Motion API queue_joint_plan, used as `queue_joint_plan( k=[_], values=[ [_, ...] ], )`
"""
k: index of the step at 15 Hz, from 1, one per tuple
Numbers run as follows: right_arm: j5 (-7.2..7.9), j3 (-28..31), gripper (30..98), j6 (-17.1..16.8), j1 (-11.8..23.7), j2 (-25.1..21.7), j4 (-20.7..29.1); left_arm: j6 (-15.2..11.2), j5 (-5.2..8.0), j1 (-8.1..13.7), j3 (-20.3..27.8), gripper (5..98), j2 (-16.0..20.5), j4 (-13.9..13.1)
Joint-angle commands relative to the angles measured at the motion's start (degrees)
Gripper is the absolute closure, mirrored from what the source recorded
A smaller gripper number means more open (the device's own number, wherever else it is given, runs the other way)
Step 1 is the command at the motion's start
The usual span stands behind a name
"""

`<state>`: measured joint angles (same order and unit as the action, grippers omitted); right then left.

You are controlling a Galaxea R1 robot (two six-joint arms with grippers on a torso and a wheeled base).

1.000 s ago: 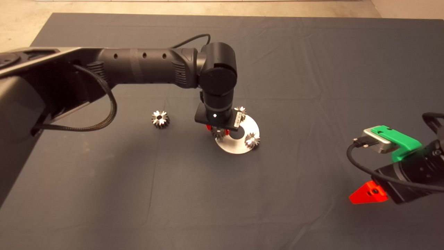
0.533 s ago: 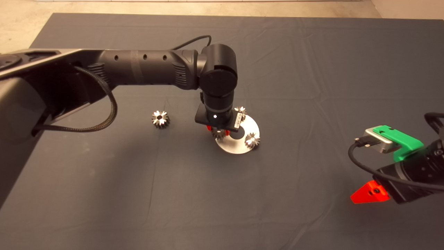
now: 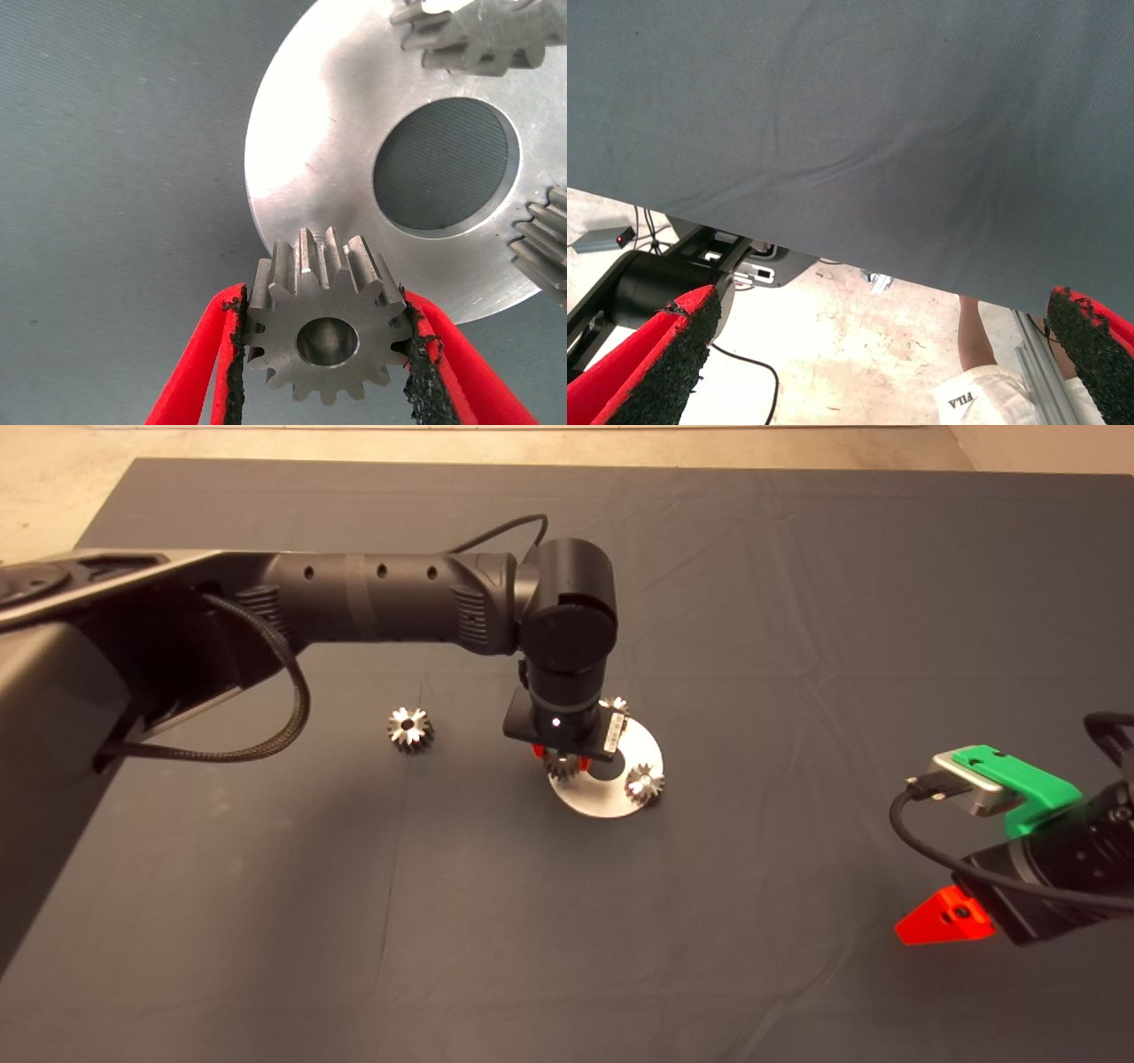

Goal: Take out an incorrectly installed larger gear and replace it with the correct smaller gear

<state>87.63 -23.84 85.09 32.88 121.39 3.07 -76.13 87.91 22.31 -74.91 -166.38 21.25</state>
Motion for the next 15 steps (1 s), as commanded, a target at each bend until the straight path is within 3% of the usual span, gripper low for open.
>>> queue_joint_plan(
  k=[1,10,15],
  values=[
    [-0.09,0.2,30.8,-0.3,0.8,-0.2,2.1,0.1,7.09,0.0,0.0,66.2,-0.4,1.2],
    [-0.08,0.2,30.8,-0.3,0.8,-0.2,2.1,0.0,7.09,0.0,1.1,66.2,1.0,0.9],
    [-0.09,0.1,30.8,-0.3,0.8,-0.1,2.1,0.1,7.09,0.0,1.1,59.9,2.1,0.0]
  ],
)
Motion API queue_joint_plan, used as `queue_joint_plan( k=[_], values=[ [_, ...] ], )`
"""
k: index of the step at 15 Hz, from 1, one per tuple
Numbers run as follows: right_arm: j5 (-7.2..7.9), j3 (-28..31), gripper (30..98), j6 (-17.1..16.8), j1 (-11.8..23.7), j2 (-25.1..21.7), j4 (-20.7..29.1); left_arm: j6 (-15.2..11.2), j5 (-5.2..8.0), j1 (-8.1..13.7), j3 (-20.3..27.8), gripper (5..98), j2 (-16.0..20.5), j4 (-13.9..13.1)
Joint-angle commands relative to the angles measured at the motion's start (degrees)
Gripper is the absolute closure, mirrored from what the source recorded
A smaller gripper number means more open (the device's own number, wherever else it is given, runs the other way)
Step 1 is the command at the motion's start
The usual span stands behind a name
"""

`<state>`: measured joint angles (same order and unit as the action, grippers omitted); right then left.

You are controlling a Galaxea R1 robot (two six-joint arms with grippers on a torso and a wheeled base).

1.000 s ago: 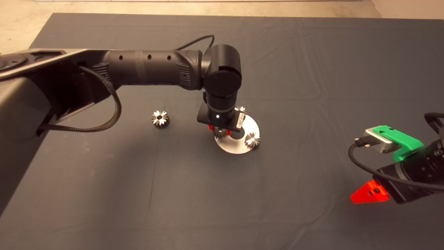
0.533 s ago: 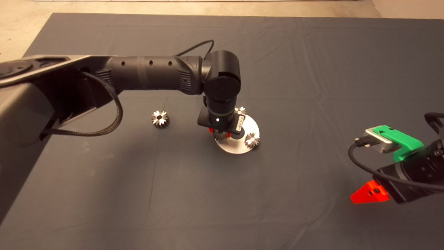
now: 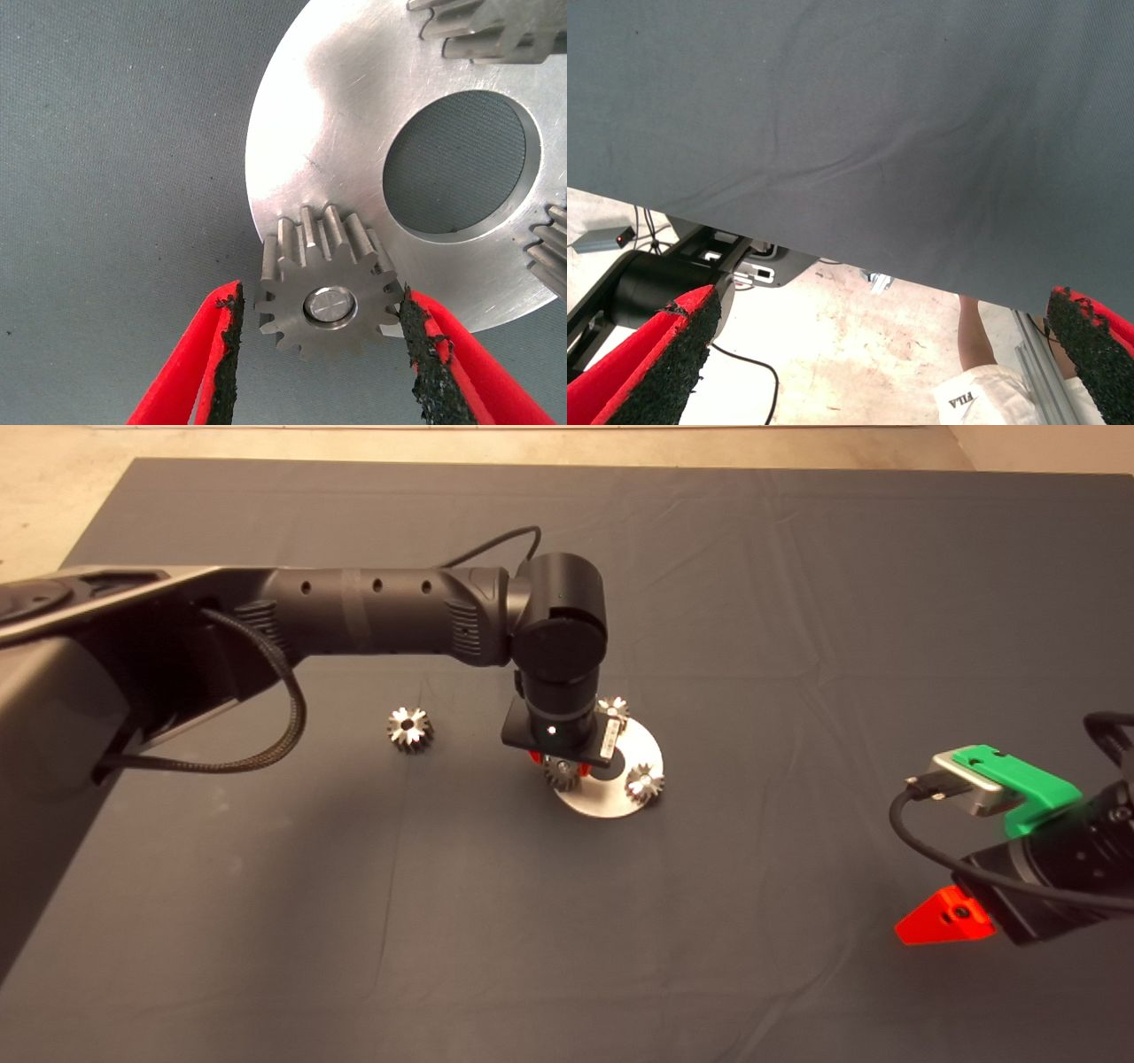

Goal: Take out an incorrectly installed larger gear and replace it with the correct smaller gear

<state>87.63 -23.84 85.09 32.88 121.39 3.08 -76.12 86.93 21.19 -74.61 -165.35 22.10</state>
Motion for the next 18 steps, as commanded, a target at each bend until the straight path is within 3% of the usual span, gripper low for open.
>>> queue_joint_plan(
  k=[1,2,3,4,5,6,8,10,15,18],
  values=[
    [-0.04,0.2,30.8,-0.3,0.8,-0.1,2.1,0.0,8.07,1.3,1.8,59.3,0.6,-1.1],
    [-0.08,0.1,30.8,-0.3,0.8,-0.1,2.1,-0.5,8.07,1.6,3.4,55.8,1.1,-1.5],
    [-0.01,0.2,30.8,-0.3,0.8,-0.2,2.1,-1.6,8.07,2.4,4.2,55.1,2.1,-5.3],
    [-0.05,0.2,30.8,-0.3,0.8,-0.2,2.1,-2.8,8.07,7.3,5.7,55.1,2.8,-9.9],
    [-0.09,0.2,30.8,-0.3,0.8,-0.2,2.1,-3.6,8.07,11.4,7.9,53.0,3.9,-12.4],
    [-0.09,0.1,30.8,-0.3,0.8,-0.1,2.1,-5.1,8.07,12.0,9.3,49.9,5.8,-12.7],
    [-0.09,0.2,30.8,-0.3,0.8,-0.3,2.1,-9.8,8.07,12.0,17.6,47.4,9.6,-12.6],
    [-0.09,0.2,30.8,-0.3,0.8,-0.1,2.1,-16.8,8.07,12.1,25.7,45.3,14.1,-12.6],
    [-0.09,0.1,30.8,-0.2,0.6,0.8,2.1,-28.7,8.07,12.7,40.0,38.1,18.3,-15.2],
    [-0.26,0.0,30.8,-0.2,-0.2,2.6,2.1,-31.8,8.07,13.0,46.0,35.6,22.2,-15.2]
  ],
)
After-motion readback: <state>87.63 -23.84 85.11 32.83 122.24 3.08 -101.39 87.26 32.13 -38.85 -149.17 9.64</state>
